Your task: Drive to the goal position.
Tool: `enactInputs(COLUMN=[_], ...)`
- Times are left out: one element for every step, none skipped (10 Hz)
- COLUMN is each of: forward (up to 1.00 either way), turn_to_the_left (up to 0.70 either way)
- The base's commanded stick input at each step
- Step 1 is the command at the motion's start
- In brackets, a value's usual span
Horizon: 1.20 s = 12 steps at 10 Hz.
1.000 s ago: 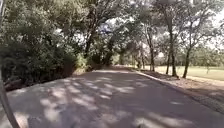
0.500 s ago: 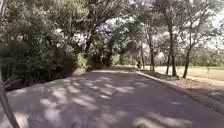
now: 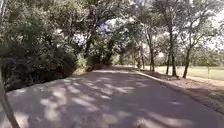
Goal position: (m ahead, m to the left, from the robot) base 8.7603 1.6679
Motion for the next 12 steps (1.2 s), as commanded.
enactInputs(forward=[0.7, 0.7, 0.7, 0.7, 0.7, 0.7, 0.7, 0.7, 0.7, 0.7, 0.7, 0.7], turn_to_the_left=[0.0, 0.0, 0.0, 0.0, 0.0, 0.0, 0.0, 0.0, 0.0, 0.0, 0.0, 0.0])
